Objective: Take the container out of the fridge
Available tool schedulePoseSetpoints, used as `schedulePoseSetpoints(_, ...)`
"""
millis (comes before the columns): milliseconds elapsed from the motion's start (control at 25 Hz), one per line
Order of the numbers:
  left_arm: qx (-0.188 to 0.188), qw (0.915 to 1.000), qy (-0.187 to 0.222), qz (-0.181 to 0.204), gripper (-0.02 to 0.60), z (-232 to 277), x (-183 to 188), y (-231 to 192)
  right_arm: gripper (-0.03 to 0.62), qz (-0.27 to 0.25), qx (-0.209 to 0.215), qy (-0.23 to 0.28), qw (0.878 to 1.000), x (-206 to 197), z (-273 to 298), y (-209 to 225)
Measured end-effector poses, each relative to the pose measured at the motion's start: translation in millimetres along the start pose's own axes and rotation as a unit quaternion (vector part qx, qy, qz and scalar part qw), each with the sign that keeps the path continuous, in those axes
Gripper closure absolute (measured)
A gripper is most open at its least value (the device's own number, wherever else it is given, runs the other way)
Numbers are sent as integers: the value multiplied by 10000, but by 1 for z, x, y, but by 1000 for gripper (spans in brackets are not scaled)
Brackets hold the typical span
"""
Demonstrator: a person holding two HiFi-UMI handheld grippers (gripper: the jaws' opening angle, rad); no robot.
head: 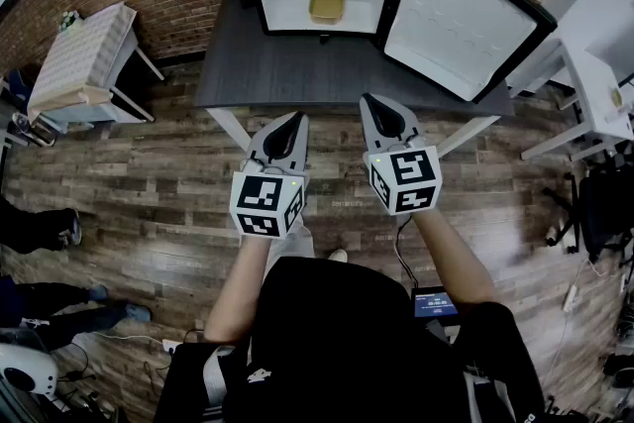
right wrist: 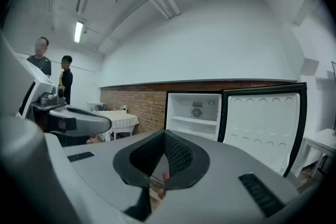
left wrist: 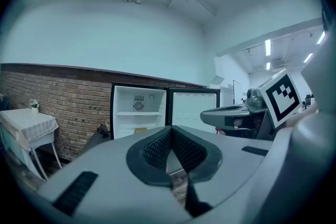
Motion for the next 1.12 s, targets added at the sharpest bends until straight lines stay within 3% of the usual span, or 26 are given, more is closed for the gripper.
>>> schedulePoseSetpoints(520, 18, 9999, -103, 70, 568, 19, -7, 5, 554, 206, 282, -131, 9993, -17, 11, 10)
schedulePoseSetpoints(1120, -114, 9998, -172, -37, 568, 140, 0, -67, 554, 333, 372, -169, 9986, -5, 131, 66)
Point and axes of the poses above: the fingertips, and each gripper's own axes: z forward along the fingers, y to its right, x out of its top, the point moved 1 cm from there along -z, backward along the fingers, and after that the axes turned 6 degrees about x, right-handed, at the moved point
